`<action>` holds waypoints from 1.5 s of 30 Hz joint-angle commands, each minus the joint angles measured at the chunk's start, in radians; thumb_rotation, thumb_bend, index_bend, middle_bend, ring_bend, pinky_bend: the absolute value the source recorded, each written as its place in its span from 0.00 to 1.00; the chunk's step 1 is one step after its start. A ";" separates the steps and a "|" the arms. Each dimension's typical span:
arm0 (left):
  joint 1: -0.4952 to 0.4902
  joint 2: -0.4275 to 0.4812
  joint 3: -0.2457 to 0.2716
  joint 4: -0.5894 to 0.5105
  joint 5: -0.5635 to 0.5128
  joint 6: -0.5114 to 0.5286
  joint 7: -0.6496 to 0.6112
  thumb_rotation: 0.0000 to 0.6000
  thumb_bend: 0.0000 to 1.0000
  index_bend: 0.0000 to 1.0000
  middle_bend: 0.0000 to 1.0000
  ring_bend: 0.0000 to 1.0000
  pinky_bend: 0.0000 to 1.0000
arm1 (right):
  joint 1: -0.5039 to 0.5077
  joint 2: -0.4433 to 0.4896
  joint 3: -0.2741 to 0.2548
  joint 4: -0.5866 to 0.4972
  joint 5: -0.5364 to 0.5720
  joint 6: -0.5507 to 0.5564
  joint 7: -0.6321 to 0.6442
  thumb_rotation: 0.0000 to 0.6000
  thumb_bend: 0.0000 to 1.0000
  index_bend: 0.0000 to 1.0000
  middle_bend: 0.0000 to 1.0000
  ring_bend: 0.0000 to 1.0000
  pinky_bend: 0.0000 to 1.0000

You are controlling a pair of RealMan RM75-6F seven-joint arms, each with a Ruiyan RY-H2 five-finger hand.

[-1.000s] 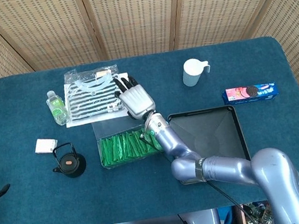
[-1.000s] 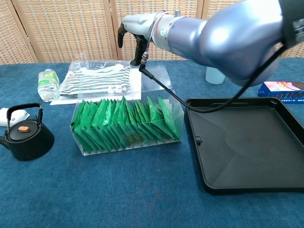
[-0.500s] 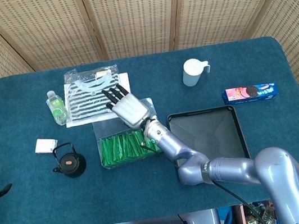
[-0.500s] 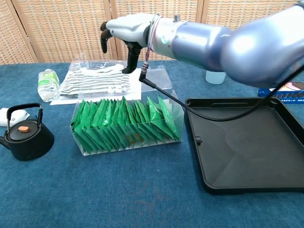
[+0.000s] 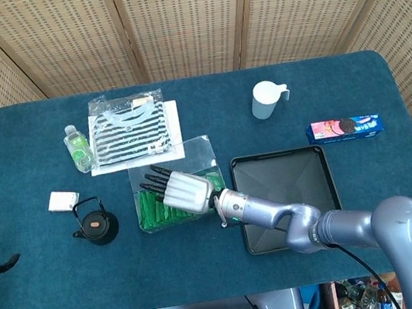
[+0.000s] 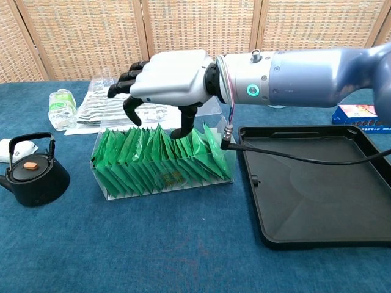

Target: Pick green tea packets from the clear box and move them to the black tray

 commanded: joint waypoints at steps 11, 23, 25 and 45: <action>0.000 0.002 0.001 0.001 0.001 0.001 -0.006 1.00 0.09 0.00 0.00 0.00 0.00 | 0.013 -0.028 0.006 0.029 0.007 -0.053 -0.018 1.00 0.41 0.41 0.13 0.02 0.14; -0.004 0.002 0.002 0.002 -0.005 -0.011 -0.010 1.00 0.09 0.00 0.00 0.00 0.00 | 0.024 -0.083 0.020 0.077 0.007 -0.072 -0.022 1.00 0.41 0.42 0.13 0.02 0.14; -0.005 0.003 0.002 0.003 -0.003 -0.012 -0.014 1.00 0.09 0.00 0.00 0.00 0.00 | 0.024 -0.087 0.019 0.079 0.008 -0.077 -0.024 1.00 0.41 0.42 0.13 0.02 0.15; -0.004 0.006 0.003 0.002 -0.002 -0.009 -0.017 1.00 0.09 0.00 0.00 0.00 0.00 | 0.006 -0.107 0.012 0.112 0.034 -0.110 -0.071 1.00 0.42 0.43 0.12 0.02 0.19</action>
